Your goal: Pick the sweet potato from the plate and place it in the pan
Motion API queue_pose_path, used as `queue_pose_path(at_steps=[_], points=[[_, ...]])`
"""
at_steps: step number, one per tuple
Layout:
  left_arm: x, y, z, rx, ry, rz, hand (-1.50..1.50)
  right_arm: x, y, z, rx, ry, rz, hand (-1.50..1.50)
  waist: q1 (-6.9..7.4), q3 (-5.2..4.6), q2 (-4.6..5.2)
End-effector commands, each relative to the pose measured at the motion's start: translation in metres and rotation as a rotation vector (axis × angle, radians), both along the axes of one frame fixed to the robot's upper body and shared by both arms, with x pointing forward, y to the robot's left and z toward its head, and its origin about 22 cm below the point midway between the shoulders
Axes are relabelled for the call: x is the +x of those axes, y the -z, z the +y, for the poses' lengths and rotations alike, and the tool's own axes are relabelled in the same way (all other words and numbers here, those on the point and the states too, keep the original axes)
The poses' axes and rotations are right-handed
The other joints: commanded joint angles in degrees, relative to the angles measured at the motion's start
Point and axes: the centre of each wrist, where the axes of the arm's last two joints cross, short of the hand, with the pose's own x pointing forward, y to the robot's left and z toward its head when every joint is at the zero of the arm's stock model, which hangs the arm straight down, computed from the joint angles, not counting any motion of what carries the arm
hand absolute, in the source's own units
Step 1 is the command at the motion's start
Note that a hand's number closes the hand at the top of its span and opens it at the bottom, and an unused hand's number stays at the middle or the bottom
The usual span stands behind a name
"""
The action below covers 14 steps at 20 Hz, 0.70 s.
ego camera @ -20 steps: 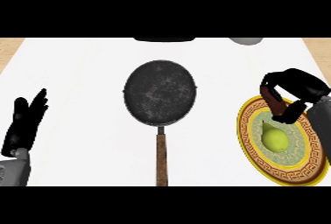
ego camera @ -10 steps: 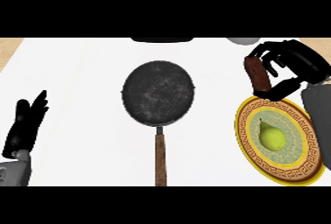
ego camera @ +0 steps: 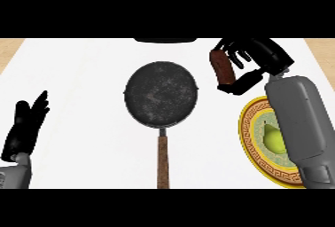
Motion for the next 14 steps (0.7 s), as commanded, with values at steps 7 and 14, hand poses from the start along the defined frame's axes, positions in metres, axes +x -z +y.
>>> queue_pose_path(at_steps=[7, 14], points=[[0.010, 0.000, 0.006, -0.009, 0.016, -0.014, 0.00, 0.018, 0.011, 0.127, 0.065, 0.014, 0.158, 1.50, 1.49, -0.01, 0.50], [0.007, 0.014, -0.005, 0.001, 0.047, -0.005, 0.00, 0.023, 0.066, 0.134, 0.051, 0.056, 0.208, 1.50, 2.83, 0.01, 0.91]])
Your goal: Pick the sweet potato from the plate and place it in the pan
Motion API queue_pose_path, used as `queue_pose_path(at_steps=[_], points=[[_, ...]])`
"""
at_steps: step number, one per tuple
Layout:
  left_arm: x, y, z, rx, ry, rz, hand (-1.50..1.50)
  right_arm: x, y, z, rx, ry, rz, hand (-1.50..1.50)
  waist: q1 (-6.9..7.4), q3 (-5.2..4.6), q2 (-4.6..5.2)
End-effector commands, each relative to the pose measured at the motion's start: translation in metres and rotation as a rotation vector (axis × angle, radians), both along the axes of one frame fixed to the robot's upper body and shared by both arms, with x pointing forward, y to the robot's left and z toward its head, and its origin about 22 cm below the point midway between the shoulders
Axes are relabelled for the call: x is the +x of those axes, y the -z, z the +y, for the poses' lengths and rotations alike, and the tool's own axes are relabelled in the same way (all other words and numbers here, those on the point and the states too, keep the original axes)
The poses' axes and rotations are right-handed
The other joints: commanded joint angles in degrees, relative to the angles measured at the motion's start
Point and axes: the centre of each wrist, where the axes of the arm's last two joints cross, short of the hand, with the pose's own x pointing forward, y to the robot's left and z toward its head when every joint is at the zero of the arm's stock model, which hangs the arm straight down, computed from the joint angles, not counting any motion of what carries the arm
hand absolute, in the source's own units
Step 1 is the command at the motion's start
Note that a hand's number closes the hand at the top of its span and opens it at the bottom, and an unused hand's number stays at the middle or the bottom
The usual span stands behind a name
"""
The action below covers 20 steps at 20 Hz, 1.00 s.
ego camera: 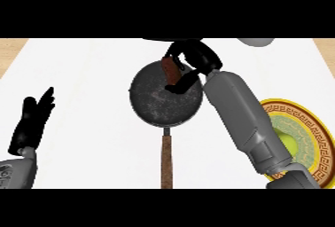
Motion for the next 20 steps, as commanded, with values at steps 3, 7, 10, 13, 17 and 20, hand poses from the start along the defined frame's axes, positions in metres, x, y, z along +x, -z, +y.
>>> queue_pose_path(at_steps=[3, 7, 10, 13, 17, 20], points=[[0.020, -0.013, -0.035, -0.012, 0.047, -0.004, 0.00, -0.004, 0.036, 0.012, -0.014, 0.027, 0.052, 1.50, 2.50, 0.06, 0.46], [0.014, -0.014, -0.010, -0.003, 0.068, -0.022, 0.00, -0.003, 0.047, 0.009, -0.010, 0.003, 0.122, 1.50, 3.81, 0.04, 0.93], [0.013, 0.004, -0.031, -0.009, 0.106, -0.018, 0.00, -0.009, 0.062, 0.001, 0.113, 0.038, 0.202, 1.50, 5.56, 0.05, 1.26], [0.027, -0.010, -0.039, 0.002, 0.108, -0.027, 0.00, -0.011, 0.069, 0.001, 0.091, 0.014, 0.281, -1.50, 6.33, 0.09, 1.34], [0.030, -0.016, -0.035, -0.005, 0.128, -0.026, 0.00, -0.017, 0.080, -0.001, 0.123, 0.016, 0.264, -1.50, 7.99, 0.11, 1.35], [0.043, -0.028, -0.034, -0.004, 0.128, -0.034, 0.00, -0.018, 0.083, -0.003, 0.186, 0.017, 0.255, -1.50, 7.60, 0.16, 1.91]])
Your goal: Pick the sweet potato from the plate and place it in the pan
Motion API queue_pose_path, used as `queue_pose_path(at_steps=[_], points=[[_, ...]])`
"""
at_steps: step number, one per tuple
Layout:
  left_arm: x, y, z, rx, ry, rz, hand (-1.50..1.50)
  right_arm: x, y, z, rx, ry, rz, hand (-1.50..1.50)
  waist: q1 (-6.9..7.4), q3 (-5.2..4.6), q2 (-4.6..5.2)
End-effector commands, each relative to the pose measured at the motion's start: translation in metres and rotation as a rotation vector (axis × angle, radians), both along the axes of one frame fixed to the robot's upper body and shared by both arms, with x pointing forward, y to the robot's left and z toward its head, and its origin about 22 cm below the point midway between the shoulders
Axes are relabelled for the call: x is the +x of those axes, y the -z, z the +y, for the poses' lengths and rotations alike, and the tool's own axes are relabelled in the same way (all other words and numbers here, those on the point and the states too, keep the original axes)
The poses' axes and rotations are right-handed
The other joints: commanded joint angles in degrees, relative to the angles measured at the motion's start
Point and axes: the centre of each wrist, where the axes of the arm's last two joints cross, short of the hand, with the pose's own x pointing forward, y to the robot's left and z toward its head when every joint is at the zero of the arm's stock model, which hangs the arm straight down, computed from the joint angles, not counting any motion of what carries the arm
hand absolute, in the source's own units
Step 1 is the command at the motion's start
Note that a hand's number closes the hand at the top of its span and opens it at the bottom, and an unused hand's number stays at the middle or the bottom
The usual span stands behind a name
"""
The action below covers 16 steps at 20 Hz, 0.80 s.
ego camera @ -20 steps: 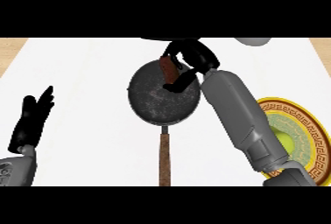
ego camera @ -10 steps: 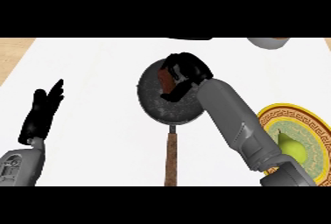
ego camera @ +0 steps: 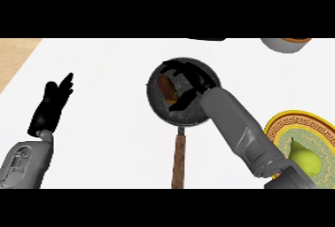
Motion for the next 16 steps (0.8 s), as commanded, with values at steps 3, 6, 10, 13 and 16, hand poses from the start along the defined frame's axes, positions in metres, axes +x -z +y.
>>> queue_pose_path(at_steps=[3, 6, 10, 13, 16], points=[[0.008, -0.006, -0.014, -0.003, 0.024, -0.022, 0.00, -0.004, 0.006, -0.003, 0.165, 0.028, -0.005, -1.50, 1.18, 0.09, 0.11], [0.006, -0.006, -0.005, -0.001, 0.007, -0.007, 0.00, -0.004, 0.006, -0.003, 0.250, 0.067, -0.035, -1.50, -0.07, 0.08, -0.34], [0.002, 0.004, 0.004, -0.004, -0.014, 0.008, 0.00, 0.003, -0.013, 0.004, 0.336, 0.146, -0.066, -1.50, -0.50, 0.00, -0.48], [-0.003, 0.011, 0.007, 0.000, -0.044, 0.014, 0.00, 0.009, -0.021, 0.006, 0.369, 0.189, -0.037, -1.50, -2.30, -0.02, -0.40], [-0.024, 0.013, 0.035, 0.016, -0.098, 0.008, 0.00, 0.015, -0.030, 0.006, 0.364, 0.235, -0.024, -1.50, -4.88, -0.05, -1.07]])
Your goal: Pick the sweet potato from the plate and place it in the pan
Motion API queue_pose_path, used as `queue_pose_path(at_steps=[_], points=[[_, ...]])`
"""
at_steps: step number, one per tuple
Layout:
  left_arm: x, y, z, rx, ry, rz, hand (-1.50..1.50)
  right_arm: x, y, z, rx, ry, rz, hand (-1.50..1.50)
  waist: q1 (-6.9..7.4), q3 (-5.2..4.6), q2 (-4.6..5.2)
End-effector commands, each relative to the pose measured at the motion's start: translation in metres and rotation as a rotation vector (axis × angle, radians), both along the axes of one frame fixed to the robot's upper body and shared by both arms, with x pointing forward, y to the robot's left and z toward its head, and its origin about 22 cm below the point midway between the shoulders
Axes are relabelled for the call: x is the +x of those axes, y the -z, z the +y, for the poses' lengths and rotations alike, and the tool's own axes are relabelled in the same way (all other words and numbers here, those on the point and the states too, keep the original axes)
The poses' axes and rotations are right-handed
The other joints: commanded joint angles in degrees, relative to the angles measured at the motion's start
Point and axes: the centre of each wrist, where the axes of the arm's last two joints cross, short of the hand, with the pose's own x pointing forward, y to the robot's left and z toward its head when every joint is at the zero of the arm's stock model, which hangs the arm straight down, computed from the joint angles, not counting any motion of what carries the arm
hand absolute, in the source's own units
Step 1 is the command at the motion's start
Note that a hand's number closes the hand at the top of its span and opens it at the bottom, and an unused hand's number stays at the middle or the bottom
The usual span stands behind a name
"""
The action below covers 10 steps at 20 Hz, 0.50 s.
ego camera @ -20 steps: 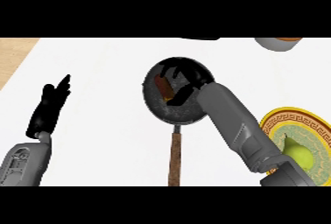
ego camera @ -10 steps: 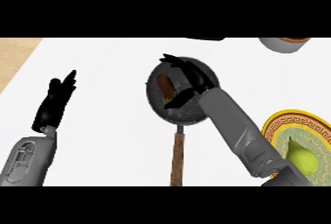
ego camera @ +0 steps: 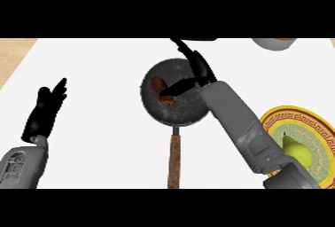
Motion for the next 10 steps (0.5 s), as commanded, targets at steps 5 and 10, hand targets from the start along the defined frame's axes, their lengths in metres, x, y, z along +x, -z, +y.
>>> queue_pose_path(at_steps=[5, 10], points=[[-0.019, 0.002, 0.018, 0.010, -0.068, 0.002, 0.00, 0.026, -0.034, -0.065, 0.084, 0.117, 0.012, -1.50, -3.42, 0.00, -0.43], [-0.008, -0.009, 0.021, 0.000, -0.069, -0.010, 0.00, 0.020, -0.022, -0.152, 0.105, 0.122, -0.003, -1.50, -4.40, 0.06, -0.22]])
